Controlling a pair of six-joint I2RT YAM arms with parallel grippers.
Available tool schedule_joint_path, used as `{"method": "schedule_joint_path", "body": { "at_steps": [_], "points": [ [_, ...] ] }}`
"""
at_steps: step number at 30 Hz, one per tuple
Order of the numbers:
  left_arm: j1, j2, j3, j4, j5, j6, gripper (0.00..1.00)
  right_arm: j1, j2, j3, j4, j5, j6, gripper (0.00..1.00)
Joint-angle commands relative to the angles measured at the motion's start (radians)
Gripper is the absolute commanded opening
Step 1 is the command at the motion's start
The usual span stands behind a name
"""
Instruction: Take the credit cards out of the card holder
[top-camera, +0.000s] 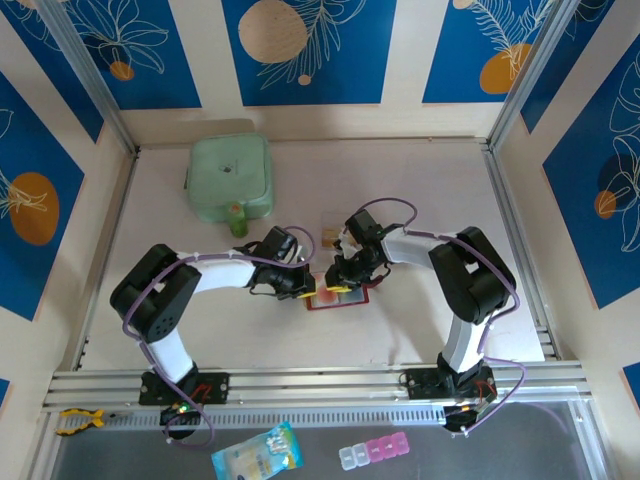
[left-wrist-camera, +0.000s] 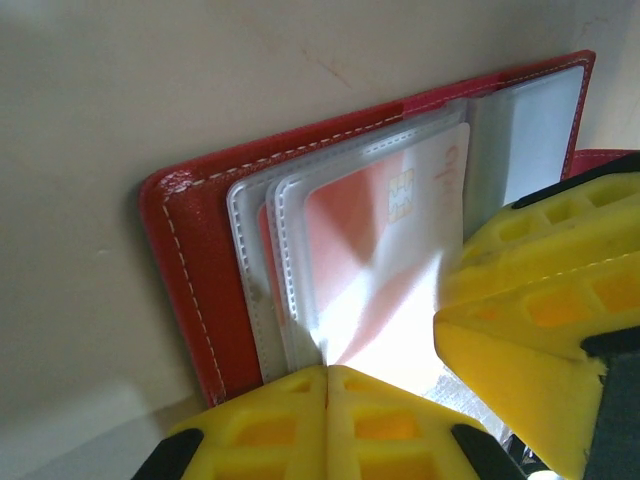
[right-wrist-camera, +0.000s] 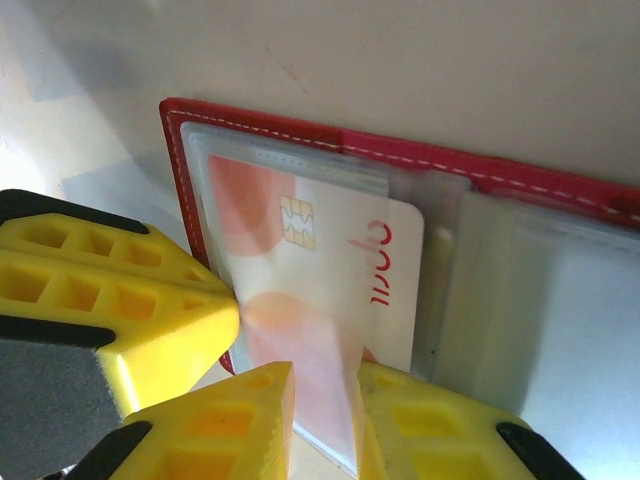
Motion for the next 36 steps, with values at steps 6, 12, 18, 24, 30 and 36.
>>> {"method": "schedule_joint_path", "body": {
  "at_steps": [6,12,18,24,30,36],
  "points": [
    [0.011,0.010,0.005,-0.075,-0.019,0.034,0.08,0.014,0.015,0.041,-0.094,0.102,-0.030,0.23],
    [0.011,0.009,0.008,-0.075,-0.017,0.035,0.08,0.021,-0.004,0.057,-0.135,0.148,-0.047,0.23],
    [0.014,0.008,0.014,-0.080,-0.018,0.036,0.08,0.038,-0.008,0.091,-0.176,0.178,-0.058,0.23],
    [0.013,-0.009,0.036,-0.095,-0.020,0.041,0.08,0.041,-0.032,0.096,-0.179,0.156,-0.047,0.23],
    [0.012,-0.028,0.083,-0.126,-0.016,0.045,0.08,0.026,-0.080,0.081,-0.154,0.123,-0.031,0.23],
    [-0.008,-0.025,0.120,-0.142,-0.011,0.043,0.08,-0.004,-0.095,0.061,-0.138,0.100,-0.026,0.23]
  ]
}}
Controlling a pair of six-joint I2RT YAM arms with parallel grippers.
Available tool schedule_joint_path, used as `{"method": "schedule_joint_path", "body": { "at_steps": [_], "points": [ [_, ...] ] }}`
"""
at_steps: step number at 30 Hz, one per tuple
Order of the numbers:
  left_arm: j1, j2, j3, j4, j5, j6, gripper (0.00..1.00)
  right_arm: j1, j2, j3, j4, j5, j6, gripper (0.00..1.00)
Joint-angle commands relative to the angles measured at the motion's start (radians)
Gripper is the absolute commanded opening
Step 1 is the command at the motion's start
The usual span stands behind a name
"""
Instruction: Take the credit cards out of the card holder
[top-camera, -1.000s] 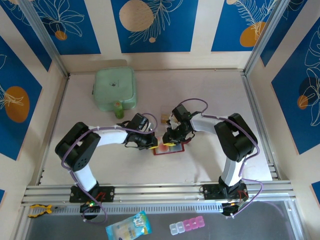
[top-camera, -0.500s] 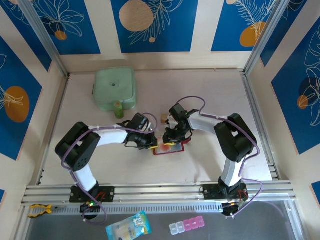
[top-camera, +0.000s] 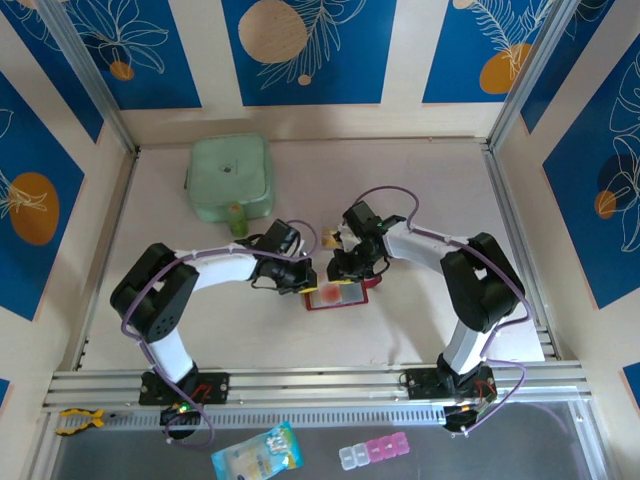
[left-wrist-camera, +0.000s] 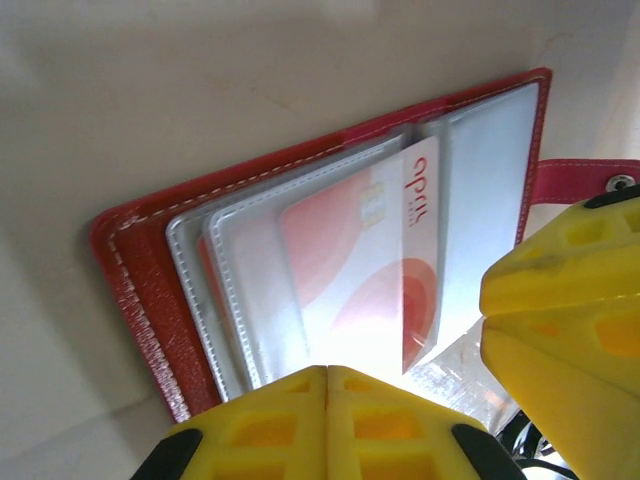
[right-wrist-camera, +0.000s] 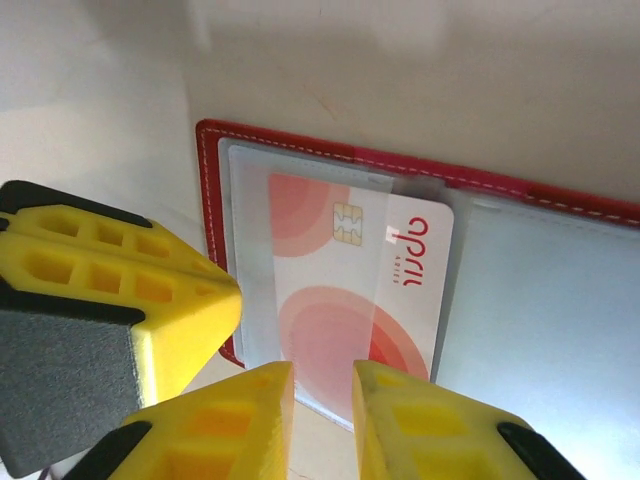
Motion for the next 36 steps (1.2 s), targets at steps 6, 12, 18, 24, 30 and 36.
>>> {"method": "schedule_joint_path", "body": {
  "at_steps": [6,12,18,24,30,36],
  "points": [
    [-0.025,0.006,0.043,-0.023,0.001,0.009,0.05,-0.030,-0.018,-0.025,0.001,-0.043,0.010,0.23],
    [-0.030,0.033,0.030,-0.010,0.007,0.009,0.04,-0.033,0.002,-0.025,0.008,-0.054,0.004,0.23],
    [-0.030,0.054,0.007,0.003,0.009,0.009,0.03,-0.033,0.025,-0.020,0.013,-0.062,-0.001,0.23],
    [-0.028,0.051,-0.004,-0.009,-0.004,0.020,0.01,-0.034,0.043,-0.020,0.007,-0.050,-0.008,0.23],
    [-0.028,0.056,0.001,-0.024,-0.011,0.027,0.01,-0.034,0.058,-0.025,0.003,-0.033,-0.015,0.24],
    [-0.026,0.057,0.006,-0.041,-0.018,0.036,0.01,-0.034,0.078,-0.036,0.016,-0.046,-0.019,0.25]
  ]
}}
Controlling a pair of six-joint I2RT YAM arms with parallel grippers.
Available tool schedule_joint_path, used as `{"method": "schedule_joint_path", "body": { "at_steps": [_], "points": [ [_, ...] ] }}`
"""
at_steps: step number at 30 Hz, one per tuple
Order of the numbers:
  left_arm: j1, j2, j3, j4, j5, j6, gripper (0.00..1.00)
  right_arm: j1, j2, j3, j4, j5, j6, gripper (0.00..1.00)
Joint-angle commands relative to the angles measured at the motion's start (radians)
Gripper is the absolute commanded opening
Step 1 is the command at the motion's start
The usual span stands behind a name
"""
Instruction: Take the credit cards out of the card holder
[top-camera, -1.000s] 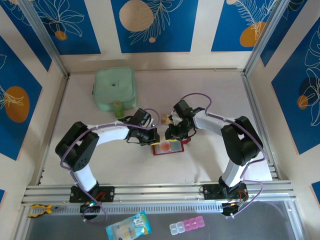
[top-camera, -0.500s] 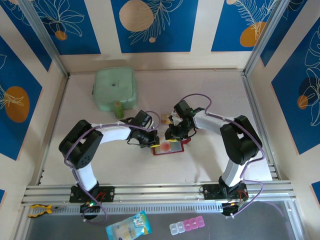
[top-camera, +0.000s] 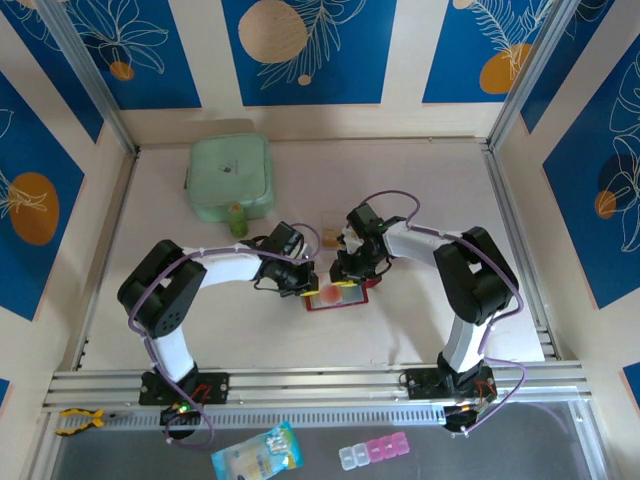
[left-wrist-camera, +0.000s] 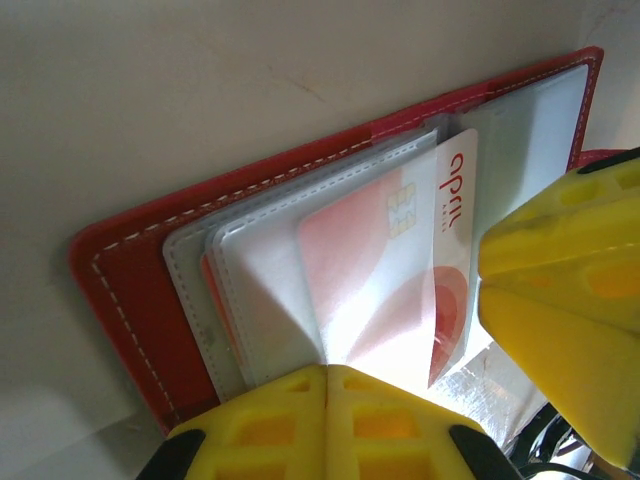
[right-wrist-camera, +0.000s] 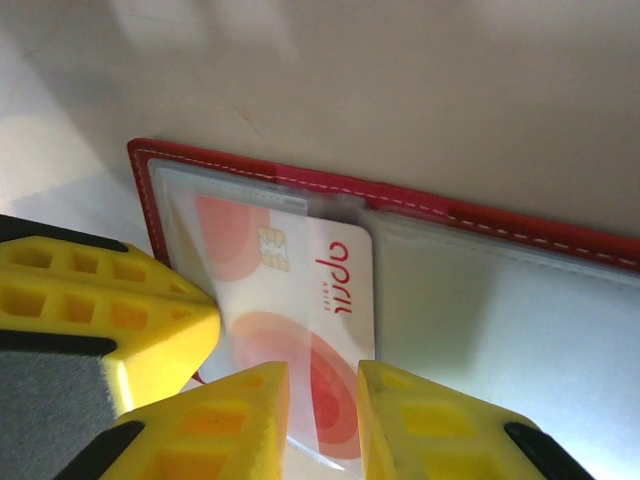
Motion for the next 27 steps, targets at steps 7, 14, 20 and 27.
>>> {"method": "schedule_joint_path", "body": {
  "at_steps": [7,14,20,27],
  "points": [
    [0.003,0.005,-0.007,-0.052,-0.027,0.039,0.01,-0.002,0.022,-0.022,-0.010,-0.011,-0.017,0.26],
    [0.017,0.002,-0.004,-0.072,-0.035,0.058,0.01,-0.001,0.012,-0.026,-0.007,-0.023,-0.013,0.27],
    [0.026,0.004,-0.008,-0.077,-0.039,0.066,0.01,-0.003,0.020,-0.046,0.060,-0.127,0.015,0.27],
    [0.041,-0.002,-0.015,-0.089,-0.049,0.081,0.01,-0.019,-0.013,-0.079,0.121,-0.189,0.054,0.25]
  ]
}}
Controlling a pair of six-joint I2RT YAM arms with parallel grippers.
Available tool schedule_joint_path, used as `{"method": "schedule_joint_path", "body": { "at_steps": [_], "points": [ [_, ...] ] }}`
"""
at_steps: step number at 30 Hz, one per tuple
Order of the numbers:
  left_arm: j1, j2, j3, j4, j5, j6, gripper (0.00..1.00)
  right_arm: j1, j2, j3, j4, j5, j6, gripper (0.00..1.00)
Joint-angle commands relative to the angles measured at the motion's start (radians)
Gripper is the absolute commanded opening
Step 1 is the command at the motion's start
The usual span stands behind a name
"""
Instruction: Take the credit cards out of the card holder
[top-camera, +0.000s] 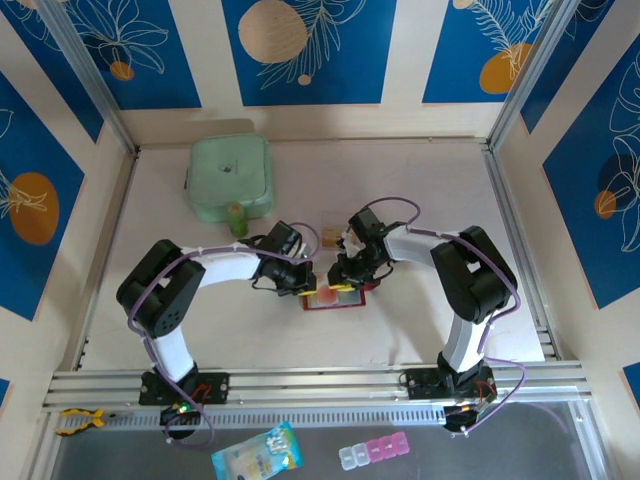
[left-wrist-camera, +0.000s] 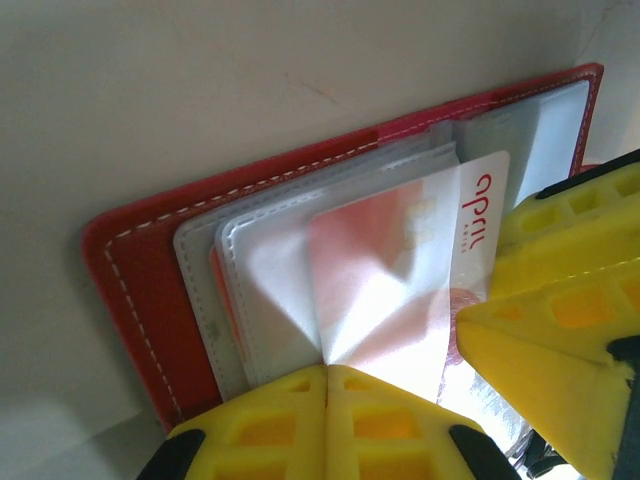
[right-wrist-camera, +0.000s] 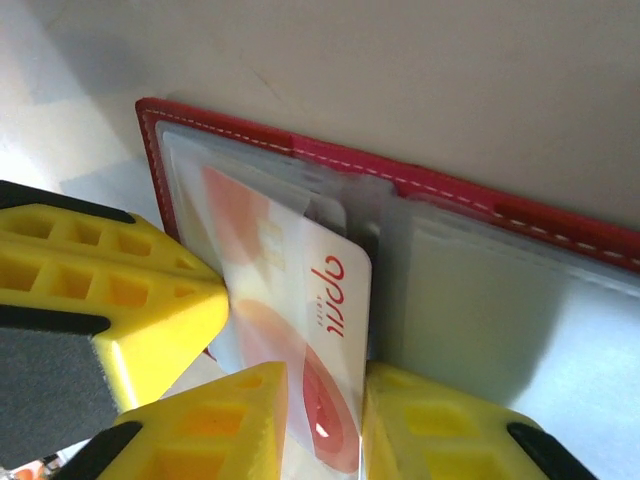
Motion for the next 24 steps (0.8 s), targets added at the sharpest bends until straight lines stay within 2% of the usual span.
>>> {"method": "schedule_joint_path", "body": {
  "at_steps": [1,12,24],
  "points": [
    [0.015,0.000,-0.014,-0.070,-0.050,0.036,0.01,-0.015,-0.026,-0.026,0.040,-0.079,0.030,0.25],
    [0.018,-0.004,-0.015,-0.073,-0.050,0.035,0.01,-0.046,-0.056,-0.071,0.109,-0.145,0.053,0.16],
    [0.019,-0.003,-0.016,-0.074,-0.051,0.033,0.01,-0.051,-0.040,-0.092,0.149,-0.147,0.047,0.14]
  ]
}}
